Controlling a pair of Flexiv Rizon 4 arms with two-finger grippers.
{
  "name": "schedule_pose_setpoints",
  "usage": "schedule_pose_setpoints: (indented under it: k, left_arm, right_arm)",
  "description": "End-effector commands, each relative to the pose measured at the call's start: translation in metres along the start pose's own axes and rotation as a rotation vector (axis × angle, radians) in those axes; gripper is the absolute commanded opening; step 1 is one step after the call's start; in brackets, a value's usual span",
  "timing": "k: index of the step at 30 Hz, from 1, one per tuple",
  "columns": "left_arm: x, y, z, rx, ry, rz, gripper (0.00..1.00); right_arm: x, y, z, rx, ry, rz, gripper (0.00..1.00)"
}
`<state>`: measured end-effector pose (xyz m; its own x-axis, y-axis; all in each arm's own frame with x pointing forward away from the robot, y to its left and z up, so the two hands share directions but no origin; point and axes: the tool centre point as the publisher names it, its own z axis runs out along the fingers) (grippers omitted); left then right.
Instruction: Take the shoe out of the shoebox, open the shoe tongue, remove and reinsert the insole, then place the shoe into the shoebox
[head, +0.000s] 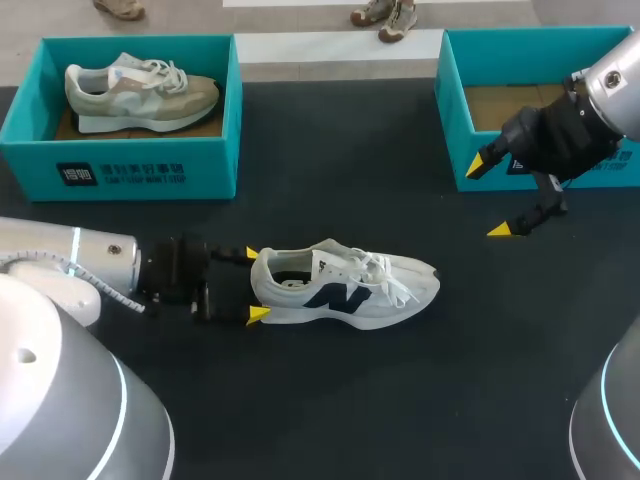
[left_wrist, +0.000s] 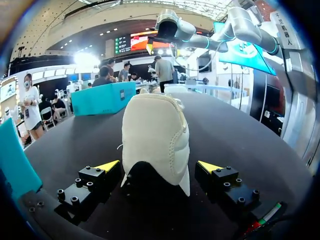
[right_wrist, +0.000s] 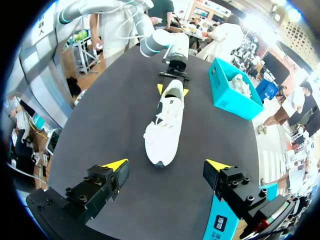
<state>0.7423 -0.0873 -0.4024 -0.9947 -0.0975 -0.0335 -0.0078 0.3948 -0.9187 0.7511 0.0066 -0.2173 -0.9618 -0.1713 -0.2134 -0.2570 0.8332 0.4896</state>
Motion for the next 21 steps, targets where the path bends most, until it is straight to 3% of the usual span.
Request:
schedule_pose_setpoints:
  k: [1, 11, 12, 13, 14, 17, 21]
  left_arm:
    - [0.000, 0.002, 0.013, -0.010, -0.003, -0.002, 1.00]
    - [-0.003, 0.008, 0.023, -0.031, -0.002, -0.009, 0.97]
    - [-0.004, 0.009, 0.024, -0.036, -0.003, -0.015, 0.77]
    - [-0.004, 0.009, 0.025, -0.038, -0.003, -0.017, 0.47]
    - [-0.003, 0.010, 0.025, -0.046, 0.000, -0.020, 0.39]
    - [-0.001, 0.012, 0.026, -0.047, 0.006, -0.028, 0.00]
    - [0.004, 0.011, 0.026, -0.049, 0.036, -0.030, 0.00]
  right_arm:
    - [0.000, 0.000, 0.001, 0.002, 0.000, 0.000, 1.00]
    - [0.000, 0.000, 0.001, 0.002, 0.000, 0.000, 1.00]
    - [0.000, 0.000, 0.001, 0.002, 0.000, 0.000, 1.00]
    - [0.000, 0.000, 0.001, 0.002, 0.000, 0.000, 1.00]
    - [0.000, 0.000, 0.001, 0.002, 0.000, 0.000, 1.00]
    - [0.000, 0.000, 0.001, 0.002, 0.000, 0.000, 1.00]
    - [0.000, 0.000, 0.001, 0.002, 0.000, 0.000, 1.00]
